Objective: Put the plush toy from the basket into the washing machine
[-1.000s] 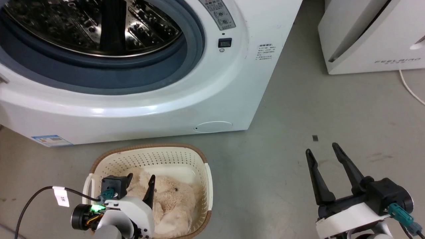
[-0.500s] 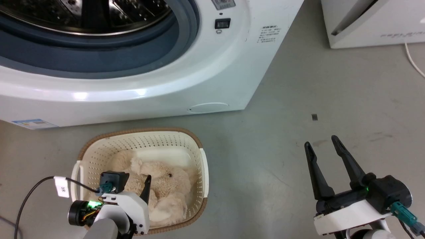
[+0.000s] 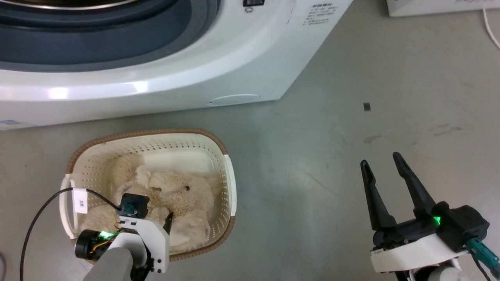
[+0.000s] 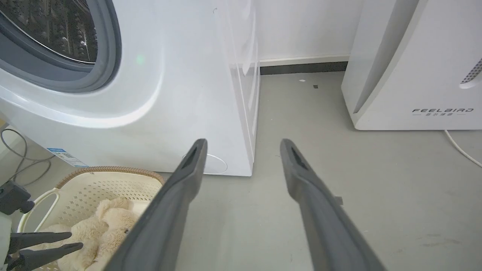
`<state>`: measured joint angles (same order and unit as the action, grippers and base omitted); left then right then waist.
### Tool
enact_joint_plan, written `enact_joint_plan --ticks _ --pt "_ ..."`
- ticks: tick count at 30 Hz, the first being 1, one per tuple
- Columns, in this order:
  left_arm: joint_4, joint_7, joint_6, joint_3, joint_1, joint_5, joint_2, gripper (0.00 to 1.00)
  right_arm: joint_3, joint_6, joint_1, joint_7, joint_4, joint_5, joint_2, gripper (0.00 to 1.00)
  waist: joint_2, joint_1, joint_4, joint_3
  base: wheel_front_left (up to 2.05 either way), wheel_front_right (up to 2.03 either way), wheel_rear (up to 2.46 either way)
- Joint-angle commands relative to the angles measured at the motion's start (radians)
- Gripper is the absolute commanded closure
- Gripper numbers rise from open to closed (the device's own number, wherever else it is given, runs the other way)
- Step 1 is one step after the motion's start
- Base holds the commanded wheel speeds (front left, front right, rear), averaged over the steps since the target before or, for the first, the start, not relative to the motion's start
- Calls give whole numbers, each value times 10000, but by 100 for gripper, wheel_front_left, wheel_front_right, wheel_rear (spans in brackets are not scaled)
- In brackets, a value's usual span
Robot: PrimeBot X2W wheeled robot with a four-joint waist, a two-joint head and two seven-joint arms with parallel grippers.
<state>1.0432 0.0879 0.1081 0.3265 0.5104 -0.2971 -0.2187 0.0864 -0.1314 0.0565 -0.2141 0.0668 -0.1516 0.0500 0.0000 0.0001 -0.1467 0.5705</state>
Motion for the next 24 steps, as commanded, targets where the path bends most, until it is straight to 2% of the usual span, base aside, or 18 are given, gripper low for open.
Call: enact_joint_plan --ticks 1,16,21,22,23,24 --pt "269 -42 39 126 269 -121 -102 0 5 6 197 -95 73 -89 2 0 0 -1 -54 181 0 0 0" --pt "1980 217 192 1095 1355 -742 -477 0 124 7 296 -408 238 -386 2 0 0 -1 -338 1242 0 0 0" --pt "2370 750 226 1238 1564 -943 -513 0 141 7 326 -477 232 -476 3 0 0 -1 -401 1451 0 0 0" --pt "2372 871 222 1252 1574 -941 -504 86 137 7 330 -477 221 -482 3 0 0 -1 -396 1441 0 0 0" --pt "2374 975 220 1243 1590 -968 -483 100 131 7 336 -477 210 -488 3 0 0 -1 -386 1432 0 0 0" --pt "2383 1182 221 1270 1604 -1004 -433 100 121 7 356 -477 152 -506 3 0 0 -1 -351 1343 0 0 0"
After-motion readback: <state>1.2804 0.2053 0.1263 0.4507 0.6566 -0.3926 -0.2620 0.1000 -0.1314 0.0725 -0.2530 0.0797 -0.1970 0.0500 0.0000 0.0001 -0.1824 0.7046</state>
